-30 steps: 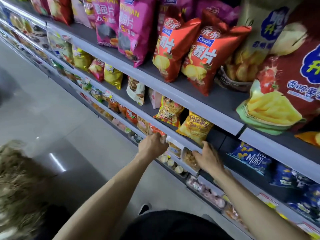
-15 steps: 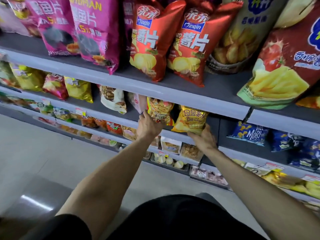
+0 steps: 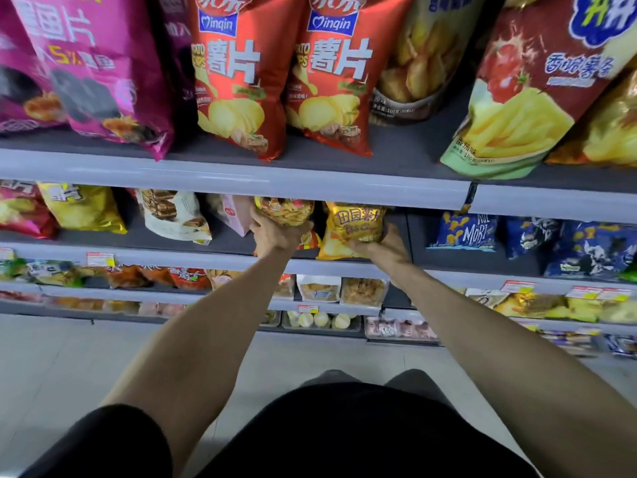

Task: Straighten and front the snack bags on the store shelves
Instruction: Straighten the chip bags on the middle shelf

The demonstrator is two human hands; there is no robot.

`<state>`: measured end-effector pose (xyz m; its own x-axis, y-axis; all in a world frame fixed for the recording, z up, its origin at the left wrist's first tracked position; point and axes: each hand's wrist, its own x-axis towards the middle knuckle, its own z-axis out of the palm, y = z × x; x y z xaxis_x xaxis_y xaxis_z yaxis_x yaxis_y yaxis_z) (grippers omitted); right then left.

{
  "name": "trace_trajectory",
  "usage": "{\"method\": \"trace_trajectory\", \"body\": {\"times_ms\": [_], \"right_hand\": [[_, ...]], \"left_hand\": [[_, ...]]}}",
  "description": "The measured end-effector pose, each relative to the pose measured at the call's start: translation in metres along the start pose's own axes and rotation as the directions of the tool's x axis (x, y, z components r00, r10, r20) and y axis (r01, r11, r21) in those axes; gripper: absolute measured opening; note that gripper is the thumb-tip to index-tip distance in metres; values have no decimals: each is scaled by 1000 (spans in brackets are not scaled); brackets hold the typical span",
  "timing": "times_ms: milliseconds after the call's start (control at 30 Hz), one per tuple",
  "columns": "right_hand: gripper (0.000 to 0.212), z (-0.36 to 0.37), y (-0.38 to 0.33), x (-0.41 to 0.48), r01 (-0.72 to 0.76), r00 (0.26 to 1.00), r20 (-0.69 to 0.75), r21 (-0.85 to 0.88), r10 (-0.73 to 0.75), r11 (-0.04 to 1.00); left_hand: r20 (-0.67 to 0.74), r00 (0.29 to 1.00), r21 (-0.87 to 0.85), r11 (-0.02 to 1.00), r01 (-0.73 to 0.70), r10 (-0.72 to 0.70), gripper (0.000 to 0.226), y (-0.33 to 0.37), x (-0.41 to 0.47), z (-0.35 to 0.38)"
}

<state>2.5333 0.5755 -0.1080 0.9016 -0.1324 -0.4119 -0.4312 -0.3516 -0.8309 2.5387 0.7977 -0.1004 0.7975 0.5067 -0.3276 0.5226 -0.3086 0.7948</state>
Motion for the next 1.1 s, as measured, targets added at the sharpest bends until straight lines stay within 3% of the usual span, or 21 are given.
{"method": "trace_trajectory", "body": {"times_ms": [133, 400, 533, 667, 800, 1000, 1100], "right_hand": [[98, 2, -5, 4, -29, 999, 41, 17, 28, 999], [105, -13, -7, 17, 2, 986, 162, -208, 33, 978], [81, -22, -3, 8, -12, 989, 142, -114, 28, 993], [87, -10, -5, -1, -2, 994, 107, -63, 9, 998], [102, 30, -21, 2, 21, 986, 165, -130, 1, 991], [81, 81, -50, 0, 90, 960, 279, -204, -30, 975], [84, 87, -51, 0, 112, 959, 279, -240, -42, 964]], "left_hand": [[-83, 995, -52, 997, -51, 46, 118, -2, -8, 1], [-182, 970, -161, 969, -190, 160, 106, -19, -25, -18], [-230, 961, -224, 953, -204, 151, 94, -41, -36, -31], [-272, 953, -307, 927, -216, 132, 92, -56, -61, -47], [-282, 949, -288, 931, -223, 140, 82, -79, -70, -61], [-288, 946, -233, 948, -218, 147, 76, -96, -78, -74], [-247, 953, -178, 959, -220, 173, 81, -96, -82, -72]]}}
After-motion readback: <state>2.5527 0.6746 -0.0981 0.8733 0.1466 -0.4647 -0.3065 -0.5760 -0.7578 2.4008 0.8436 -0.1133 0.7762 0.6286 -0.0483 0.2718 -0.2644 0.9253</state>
